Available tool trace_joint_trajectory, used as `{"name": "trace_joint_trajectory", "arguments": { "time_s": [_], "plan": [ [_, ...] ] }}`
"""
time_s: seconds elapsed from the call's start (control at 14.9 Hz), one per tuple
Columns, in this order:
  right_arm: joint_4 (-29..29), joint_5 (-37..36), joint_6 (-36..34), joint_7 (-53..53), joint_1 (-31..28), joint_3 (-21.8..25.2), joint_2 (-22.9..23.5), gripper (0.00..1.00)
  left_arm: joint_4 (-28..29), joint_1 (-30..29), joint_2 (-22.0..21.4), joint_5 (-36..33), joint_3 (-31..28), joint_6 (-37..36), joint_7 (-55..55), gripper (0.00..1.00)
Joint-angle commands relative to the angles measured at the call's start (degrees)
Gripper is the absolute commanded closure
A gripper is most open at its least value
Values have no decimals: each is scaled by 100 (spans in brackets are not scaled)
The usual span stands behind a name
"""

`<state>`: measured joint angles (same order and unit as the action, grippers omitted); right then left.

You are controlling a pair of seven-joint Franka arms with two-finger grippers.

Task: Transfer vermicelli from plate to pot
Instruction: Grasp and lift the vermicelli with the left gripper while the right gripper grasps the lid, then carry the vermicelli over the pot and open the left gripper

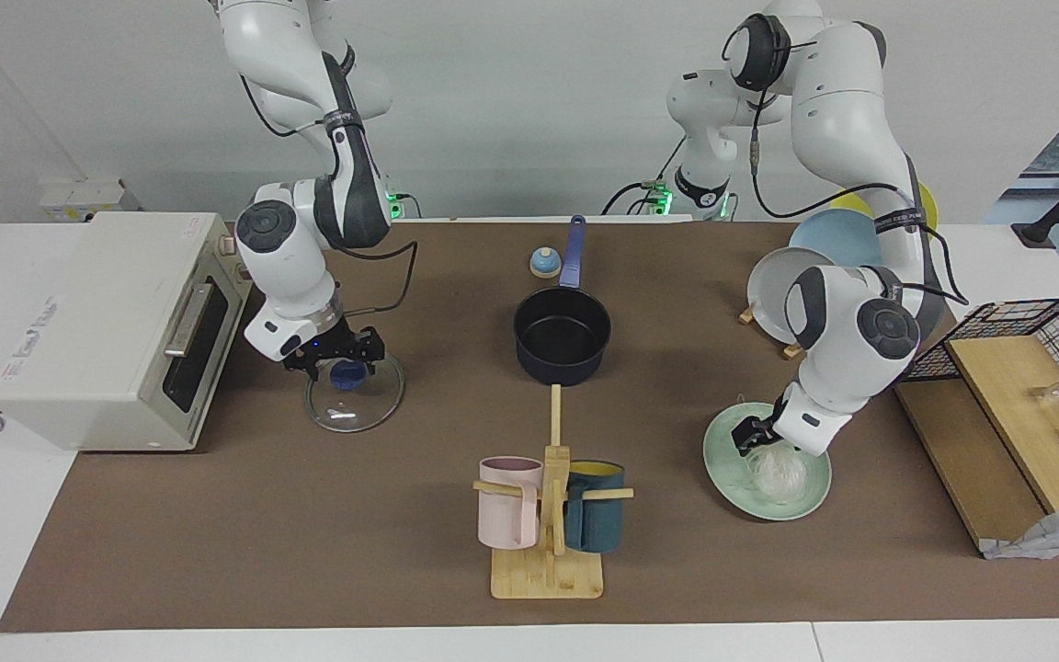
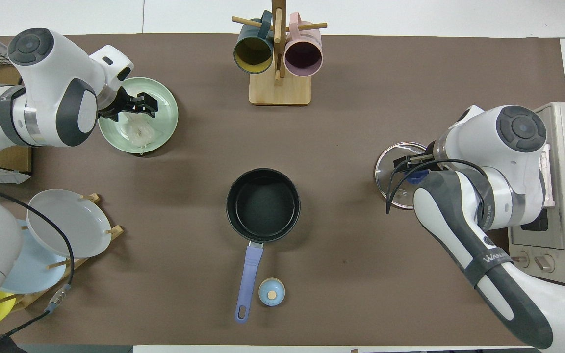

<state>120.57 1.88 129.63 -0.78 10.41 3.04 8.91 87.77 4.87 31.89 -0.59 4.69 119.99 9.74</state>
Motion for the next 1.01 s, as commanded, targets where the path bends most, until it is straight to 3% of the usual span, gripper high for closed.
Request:
{"name": "trace_joint_trajectory", "arguments": {
  "time_s": [0.0,0.13,0.27,0.34,0.47,0.6,0.74,0.94],
  "plan": [
    [282,76,203,-44,-30,-22,-170,0,143,57,-16,-169,-39,252,142,10],
    [449,76,430,-10,-12,-31,-205,0,319,57,-60,-169,-39,481,151,33],
    [467,76,467,104,-21,-22,-161,0,328,66,-60,-178,-39,525,160,86],
    [467,76,467,244,-21,-22,-91,0,302,58,-60,-178,-39,526,151,100],
    [432,76,458,307,-30,-22,-47,0,58,49,-52,-196,-39,421,125,100],
    [432,76,458,307,-30,-23,-47,11,-276,57,-95,-152,-30,-165,125,100],
    [432,76,458,307,-30,-31,-47,24,-655,66,-428,154,23,-1052,169,100],
    [432,67,449,333,-21,-23,-47,38,-700,249,-1244,902,40,-2047,974,100]
  ]
}}
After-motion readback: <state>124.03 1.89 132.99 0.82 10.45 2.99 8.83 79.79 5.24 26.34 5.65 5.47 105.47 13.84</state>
